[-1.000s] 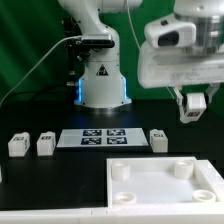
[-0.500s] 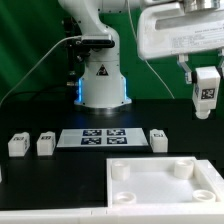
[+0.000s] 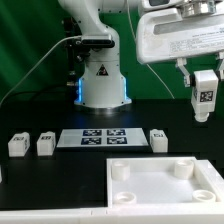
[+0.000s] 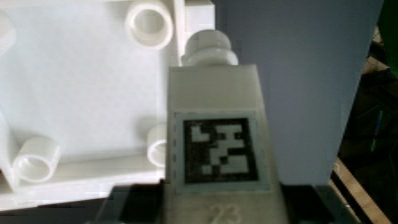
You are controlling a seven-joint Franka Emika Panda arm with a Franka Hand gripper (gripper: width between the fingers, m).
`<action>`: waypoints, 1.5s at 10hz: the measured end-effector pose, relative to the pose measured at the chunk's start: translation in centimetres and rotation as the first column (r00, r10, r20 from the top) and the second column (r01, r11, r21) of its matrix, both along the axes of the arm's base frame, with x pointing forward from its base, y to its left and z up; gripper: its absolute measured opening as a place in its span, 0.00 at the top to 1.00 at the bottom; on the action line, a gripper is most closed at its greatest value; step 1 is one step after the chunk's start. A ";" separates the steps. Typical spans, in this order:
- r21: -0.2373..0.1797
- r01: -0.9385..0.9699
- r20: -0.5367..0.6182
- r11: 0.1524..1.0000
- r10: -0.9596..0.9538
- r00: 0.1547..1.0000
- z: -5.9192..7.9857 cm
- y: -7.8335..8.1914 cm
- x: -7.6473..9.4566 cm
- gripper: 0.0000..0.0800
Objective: Assemble one leg
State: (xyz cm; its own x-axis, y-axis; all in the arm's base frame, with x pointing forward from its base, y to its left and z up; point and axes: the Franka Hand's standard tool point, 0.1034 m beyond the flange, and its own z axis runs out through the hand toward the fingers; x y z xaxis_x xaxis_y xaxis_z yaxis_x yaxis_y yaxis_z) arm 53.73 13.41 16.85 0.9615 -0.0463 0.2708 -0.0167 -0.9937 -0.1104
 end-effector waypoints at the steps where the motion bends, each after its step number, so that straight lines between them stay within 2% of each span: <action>1: -0.021 -0.016 0.030 1.000 0.016 0.999 1.1 -0.8 2.3 0.63; 2: -0.021 -0.012 0.064 1.000 0.013 0.998 2.2 -1.4 4.7 0.63; 4: -0.020 -0.031 0.111 0.999 0.033 0.993 3.5 -2.2 8.3 0.63; 5: -0.013 -0.032 0.119 0.999 0.033 0.992 3.8 -2.2 9.0 0.63; 9: -0.006 -0.025 0.130 1.000 0.026 0.991 3.2 -1.9 8.6 0.63; 10: 0.030 0.009 0.216 1.000 -0.015 0.976 1.9 -0.8 7.9 0.63; 11: 0.029 0.004 0.202 1.000 -0.009 0.979 -0.5 -0.2 6.6 0.63; 13: 0.041 0.013 0.245 0.999 -0.022 0.969 -1.5 0.3 7.9 0.63; 15: 0.023 0.013 0.208 1.000 -0.017 0.978 -3.0 0.5 7.5 0.63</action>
Offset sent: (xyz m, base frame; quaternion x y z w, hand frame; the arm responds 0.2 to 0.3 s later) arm 0.0809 -0.0162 0.0307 0.0246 0.0576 -0.0210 0.9978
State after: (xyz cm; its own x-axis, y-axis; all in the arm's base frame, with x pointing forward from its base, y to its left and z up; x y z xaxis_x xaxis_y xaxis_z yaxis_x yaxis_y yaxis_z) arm 61.24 13.87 13.86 0.8832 -0.0684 0.4641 -0.0060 -0.9909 -0.1345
